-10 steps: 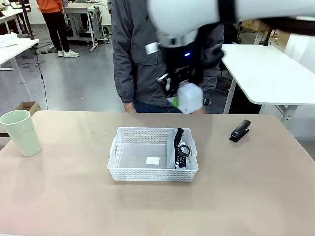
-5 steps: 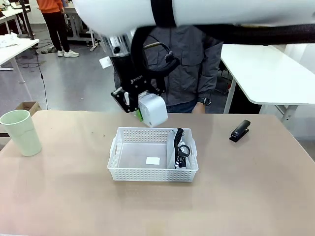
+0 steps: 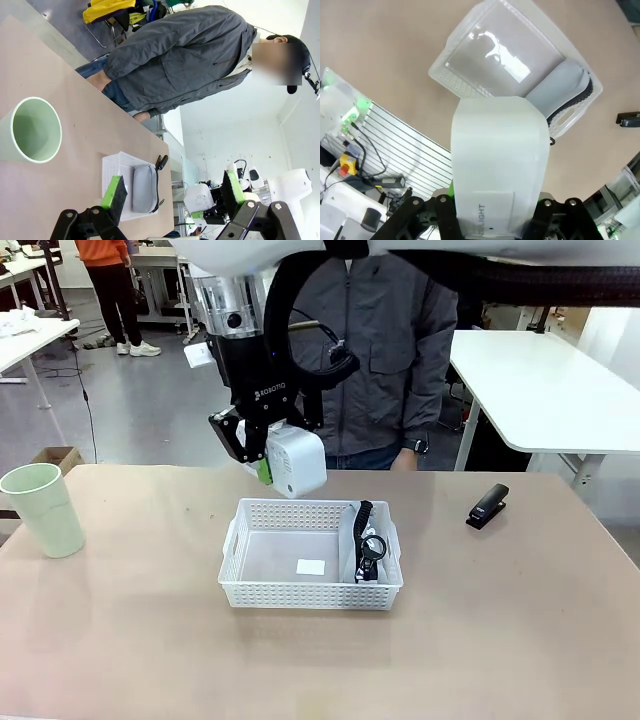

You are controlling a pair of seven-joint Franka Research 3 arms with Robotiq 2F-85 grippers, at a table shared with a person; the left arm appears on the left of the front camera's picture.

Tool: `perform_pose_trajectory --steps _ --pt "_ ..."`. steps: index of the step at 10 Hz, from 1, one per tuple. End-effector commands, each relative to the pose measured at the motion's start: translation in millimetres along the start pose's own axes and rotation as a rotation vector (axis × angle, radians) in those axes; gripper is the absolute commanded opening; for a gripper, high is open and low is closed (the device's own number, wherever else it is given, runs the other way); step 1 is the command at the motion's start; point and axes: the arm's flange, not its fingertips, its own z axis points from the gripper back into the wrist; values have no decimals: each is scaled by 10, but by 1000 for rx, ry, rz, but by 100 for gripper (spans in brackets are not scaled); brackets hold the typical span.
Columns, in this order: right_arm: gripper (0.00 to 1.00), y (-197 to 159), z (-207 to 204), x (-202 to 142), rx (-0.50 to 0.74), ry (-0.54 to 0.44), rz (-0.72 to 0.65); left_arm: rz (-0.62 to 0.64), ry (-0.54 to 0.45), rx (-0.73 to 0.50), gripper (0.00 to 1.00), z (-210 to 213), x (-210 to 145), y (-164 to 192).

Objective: Efficiently arrange items inside the basket to fit them all.
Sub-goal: Pick up the Digital clock and place it inside the Organizing basket.

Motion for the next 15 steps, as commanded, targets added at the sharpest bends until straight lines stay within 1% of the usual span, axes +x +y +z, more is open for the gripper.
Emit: perform_pose_trajectory --steps 1,3,4,5,6,7,8,9,10,11,12,14,15 --pt "52 76 8 -28 4 37 24 -16 -3 -17 100 3 0 -7" --pt "52 76 8 -28 4 37 24 -16 -3 -17 100 3 0 -7" --pt "52 64 -49 -7 -4 21 12 -16 -3 -17 100 3 0 -7" --pt "52 -17 -48 -32 -61 -13 190 -16 -3 -17 100 3 0 -7" --pt "52 -5 -152 -134 -97 -166 258 -16 -3 -17 100 3 0 -7" --pt "52 -11 -318 -284 -125 -262 285 -16 -3 -17 100 3 0 -7" --pt "52 3 -458 -391 -141 -302 294 -16 -3 -17 100 3 0 -7" --pt "52 -15 -613 -444 -108 -338 344 -16 -3 -17 100 3 0 -7" --pt "52 -102 -779 -457 -76 -377 339 -16 -3 -17 100 3 0 -7" --pt "52 -157 -954 -440 -89 -420 348 -16 -3 -17 100 3 0 -7" --pt "52 -202 -1066 -401 -74 -418 376 -16 -3 -17 100 3 0 -7" --pt "52 -468 -1358 -212 -12 -452 394 -16 -3 -17 100 3 0 -7" --pt "52 -509 -1442 -123 13 -440 399 -16 -3 -17 100 3 0 -7"
